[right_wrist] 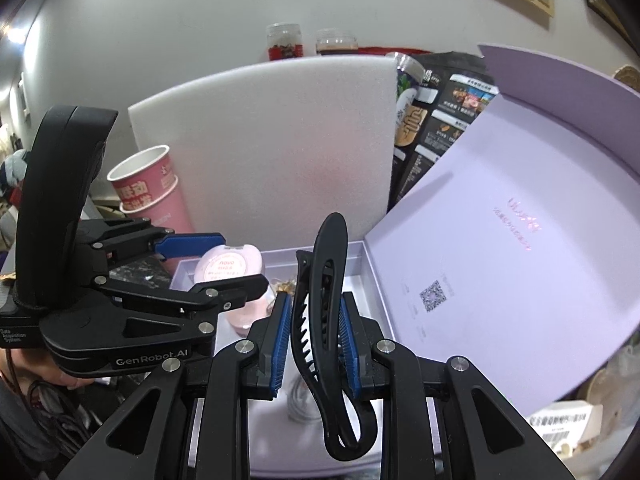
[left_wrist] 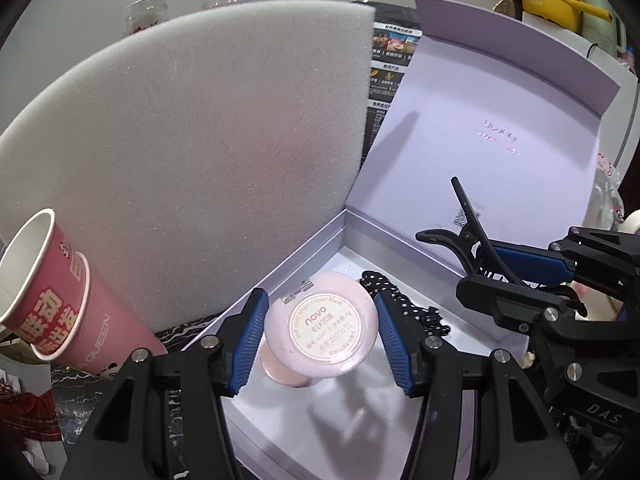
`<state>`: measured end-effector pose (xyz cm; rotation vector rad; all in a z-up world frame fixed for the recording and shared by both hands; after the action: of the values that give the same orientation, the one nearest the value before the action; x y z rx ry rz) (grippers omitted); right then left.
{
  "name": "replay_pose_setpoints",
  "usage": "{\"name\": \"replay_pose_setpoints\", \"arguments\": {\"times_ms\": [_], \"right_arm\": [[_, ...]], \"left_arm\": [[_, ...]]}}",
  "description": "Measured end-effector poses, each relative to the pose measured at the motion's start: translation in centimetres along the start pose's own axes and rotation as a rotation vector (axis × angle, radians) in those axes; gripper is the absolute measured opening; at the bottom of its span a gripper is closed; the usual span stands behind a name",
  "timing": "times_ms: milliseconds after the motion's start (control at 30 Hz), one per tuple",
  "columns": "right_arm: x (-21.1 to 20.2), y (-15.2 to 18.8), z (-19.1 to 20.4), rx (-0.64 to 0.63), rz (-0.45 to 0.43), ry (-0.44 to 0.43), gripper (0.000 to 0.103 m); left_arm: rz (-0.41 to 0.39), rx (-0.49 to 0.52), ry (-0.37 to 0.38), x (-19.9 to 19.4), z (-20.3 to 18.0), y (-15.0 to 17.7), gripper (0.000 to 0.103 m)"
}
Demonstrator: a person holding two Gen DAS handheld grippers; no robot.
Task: Organize rigid objects
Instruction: 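Carry the pink compact with the left gripper over the lilac box, then lower the compact into the lilac box and open the left gripper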
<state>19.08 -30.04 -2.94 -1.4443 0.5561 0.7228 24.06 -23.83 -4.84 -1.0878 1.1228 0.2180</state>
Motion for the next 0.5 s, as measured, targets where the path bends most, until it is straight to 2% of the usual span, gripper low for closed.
{"name": "replay_pose_setpoints", "arguments": {"times_ms": [500], "right_arm": [[5.0, 1.8, -2.0, 0.064, 0.101, -0.011, 0.024]], "left_arm": [[0.106, 0.000, -0.015, 5.6, -0.1, -0.1, 0.054]]}}
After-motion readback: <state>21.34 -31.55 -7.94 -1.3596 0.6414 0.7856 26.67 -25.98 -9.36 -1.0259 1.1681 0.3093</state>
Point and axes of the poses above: each gripper's, at about its wrist camera, not at the fingertips, and x roughly the way its jaws point, z to its left, y to its underside, the point moved 9 cm from there along x, roughly the way its jaws point, and after that the axes turned 5 degrees about z, right-handed, at the moved point
